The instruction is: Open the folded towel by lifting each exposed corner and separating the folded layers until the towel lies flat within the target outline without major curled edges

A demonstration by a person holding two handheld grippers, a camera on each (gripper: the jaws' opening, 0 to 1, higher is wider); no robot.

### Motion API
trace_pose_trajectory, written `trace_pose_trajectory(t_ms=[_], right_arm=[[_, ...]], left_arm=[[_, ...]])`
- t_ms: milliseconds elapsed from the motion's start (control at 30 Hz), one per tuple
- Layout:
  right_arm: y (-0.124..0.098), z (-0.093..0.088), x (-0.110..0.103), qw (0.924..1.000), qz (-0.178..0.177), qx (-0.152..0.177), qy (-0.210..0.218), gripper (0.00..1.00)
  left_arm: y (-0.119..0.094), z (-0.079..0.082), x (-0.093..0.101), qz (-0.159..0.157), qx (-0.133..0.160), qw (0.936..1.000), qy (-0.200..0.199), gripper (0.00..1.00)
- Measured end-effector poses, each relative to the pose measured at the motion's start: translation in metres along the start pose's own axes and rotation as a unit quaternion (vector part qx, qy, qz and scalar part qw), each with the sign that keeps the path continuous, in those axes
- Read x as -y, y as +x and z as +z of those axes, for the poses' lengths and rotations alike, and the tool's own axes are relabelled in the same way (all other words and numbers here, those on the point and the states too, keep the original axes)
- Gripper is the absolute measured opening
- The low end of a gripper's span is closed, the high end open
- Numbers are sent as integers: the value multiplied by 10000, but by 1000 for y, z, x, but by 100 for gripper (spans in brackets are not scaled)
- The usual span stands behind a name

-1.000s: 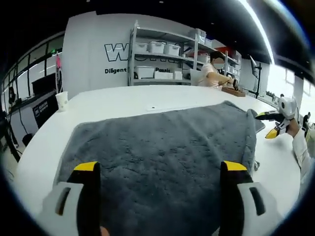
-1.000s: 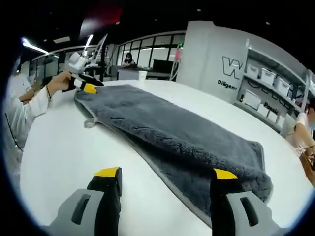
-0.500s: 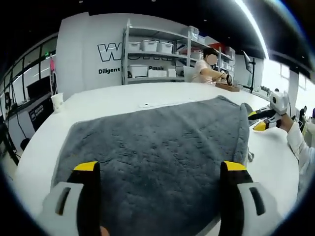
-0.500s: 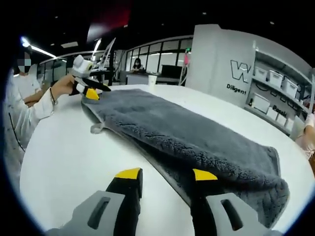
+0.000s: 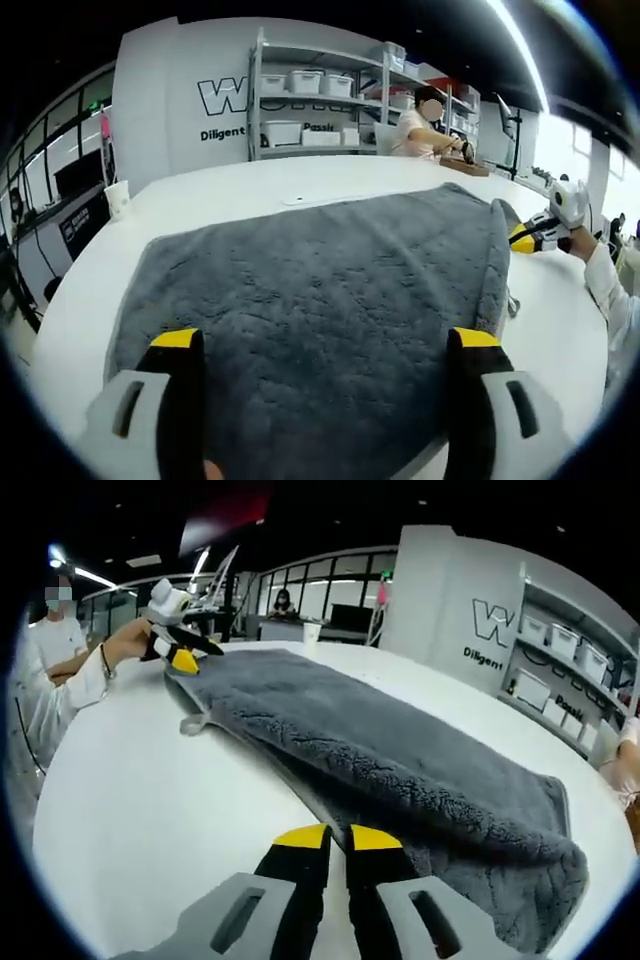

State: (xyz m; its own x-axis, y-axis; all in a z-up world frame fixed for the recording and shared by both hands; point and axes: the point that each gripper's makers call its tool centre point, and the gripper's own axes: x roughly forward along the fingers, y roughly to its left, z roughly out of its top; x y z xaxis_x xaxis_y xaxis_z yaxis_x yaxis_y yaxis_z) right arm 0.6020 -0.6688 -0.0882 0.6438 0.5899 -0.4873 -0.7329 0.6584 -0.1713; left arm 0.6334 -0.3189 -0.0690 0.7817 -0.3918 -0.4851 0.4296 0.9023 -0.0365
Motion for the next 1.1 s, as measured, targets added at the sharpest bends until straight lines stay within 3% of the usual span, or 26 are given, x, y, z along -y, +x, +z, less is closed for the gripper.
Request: trace_pose_trajectory(t_ms=[133,500,1100], right_arm=[[-1,0,-1,10000,9,-30,-46,0],[-13,-5,-7,9987,309,-141,377,0],[-50,-23,-29,9959,646,-517,369,0]], left_arm=[[-1,0,-1,2,-5,10000,-5,98],[-6,-4,-2,-35,-46,10000,-34,98],[-12,1,-10,114,81,9999,-97,97]])
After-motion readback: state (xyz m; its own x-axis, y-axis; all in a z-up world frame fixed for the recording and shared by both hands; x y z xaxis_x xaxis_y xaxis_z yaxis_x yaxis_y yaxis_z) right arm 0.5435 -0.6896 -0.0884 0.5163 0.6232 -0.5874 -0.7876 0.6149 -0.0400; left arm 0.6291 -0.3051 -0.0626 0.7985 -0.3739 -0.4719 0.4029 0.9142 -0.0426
